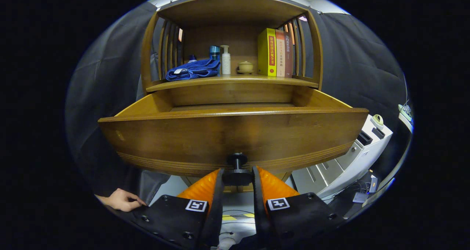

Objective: Pull open the drawer, take out the items inside it, and place them on the countertop above the cabinet.

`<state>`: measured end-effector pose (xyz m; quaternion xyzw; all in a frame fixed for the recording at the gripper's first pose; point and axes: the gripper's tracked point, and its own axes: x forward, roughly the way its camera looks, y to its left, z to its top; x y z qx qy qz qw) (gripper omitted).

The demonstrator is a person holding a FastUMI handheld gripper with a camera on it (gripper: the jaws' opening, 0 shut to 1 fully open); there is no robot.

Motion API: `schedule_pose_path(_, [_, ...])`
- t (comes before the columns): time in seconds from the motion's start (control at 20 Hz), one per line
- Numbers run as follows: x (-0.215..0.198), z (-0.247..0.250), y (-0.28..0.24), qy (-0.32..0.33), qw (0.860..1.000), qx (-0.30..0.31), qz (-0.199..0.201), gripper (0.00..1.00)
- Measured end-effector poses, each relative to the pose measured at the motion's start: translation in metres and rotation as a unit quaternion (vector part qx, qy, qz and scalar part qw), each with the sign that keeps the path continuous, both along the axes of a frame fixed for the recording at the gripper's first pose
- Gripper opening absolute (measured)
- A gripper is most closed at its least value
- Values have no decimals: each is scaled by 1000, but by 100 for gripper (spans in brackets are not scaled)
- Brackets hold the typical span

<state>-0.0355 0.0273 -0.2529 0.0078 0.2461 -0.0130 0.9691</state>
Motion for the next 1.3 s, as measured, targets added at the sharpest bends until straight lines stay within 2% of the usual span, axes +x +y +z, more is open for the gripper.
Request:
schedule_pose_path(0.15, [0, -1, 0, -4, 1000, 0, 2, 46])
schedule_pose_path(0.4, [-8, 25, -7, -12, 1000, 23, 6, 57])
schedule_pose_path(0.65, [-1, 80, -24, -42, 999, 13, 6, 79])
schedule_pose_path(0.85, [11, 103, -19, -45, 999, 11, 21, 94])
schedule_pose_path(1.15, [55, 127, 5, -16, 996, 0, 82, 97])
schedule_pose_path(1.3, [83, 118, 12, 25, 995, 29, 87, 97])
